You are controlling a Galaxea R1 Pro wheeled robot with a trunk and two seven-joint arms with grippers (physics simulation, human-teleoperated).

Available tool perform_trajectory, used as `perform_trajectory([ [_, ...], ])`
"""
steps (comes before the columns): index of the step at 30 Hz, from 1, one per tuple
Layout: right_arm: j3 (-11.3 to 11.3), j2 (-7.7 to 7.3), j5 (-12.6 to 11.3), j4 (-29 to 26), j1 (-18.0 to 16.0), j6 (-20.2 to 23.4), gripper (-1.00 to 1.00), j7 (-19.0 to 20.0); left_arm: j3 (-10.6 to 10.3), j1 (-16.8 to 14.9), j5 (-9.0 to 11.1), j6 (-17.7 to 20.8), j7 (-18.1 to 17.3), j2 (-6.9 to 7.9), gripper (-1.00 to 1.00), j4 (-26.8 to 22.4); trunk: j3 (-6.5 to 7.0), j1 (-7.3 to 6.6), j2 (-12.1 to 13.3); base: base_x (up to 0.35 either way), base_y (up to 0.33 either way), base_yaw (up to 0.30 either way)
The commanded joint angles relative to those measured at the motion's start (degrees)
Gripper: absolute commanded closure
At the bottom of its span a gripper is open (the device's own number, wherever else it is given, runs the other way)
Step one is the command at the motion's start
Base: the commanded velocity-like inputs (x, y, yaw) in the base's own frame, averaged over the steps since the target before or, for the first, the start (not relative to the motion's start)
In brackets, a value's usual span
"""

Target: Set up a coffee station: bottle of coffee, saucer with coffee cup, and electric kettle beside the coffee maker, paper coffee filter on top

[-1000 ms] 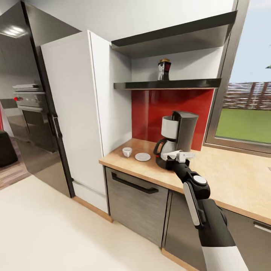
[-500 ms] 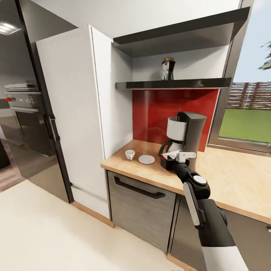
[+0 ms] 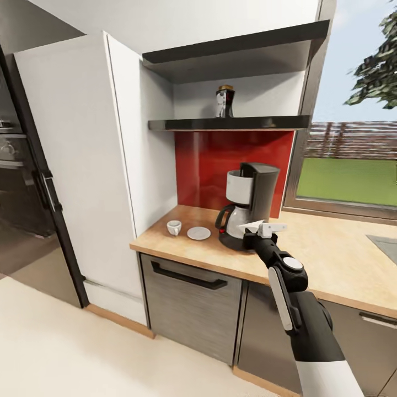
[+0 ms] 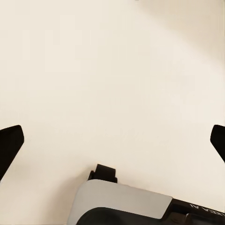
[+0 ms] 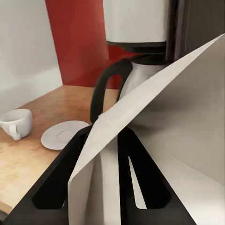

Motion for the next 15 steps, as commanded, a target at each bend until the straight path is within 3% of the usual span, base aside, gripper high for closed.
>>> perform_trajectory([
  [1, -0.05, 0.04, -0.15, -0.06, -0.05, 0.31, 1.00, 0.14, -0.05, 0.02, 0.41, -0.07, -0.01, 0.00, -1.00, -0.07, -0.06, 0.01, -0.04, 0.000, 0.268, -0.028],
  [15, -0.05, 0.04, -0.15, -0.04, -0.05, 0.31, 1.00, 0.11, -0.06, 0.02, 0.41, -0.07, -0.01, -0.02, -1.00, -0.07, -0.06, 0.01, -0.04, 0.000, 0.291, -0.021],
])
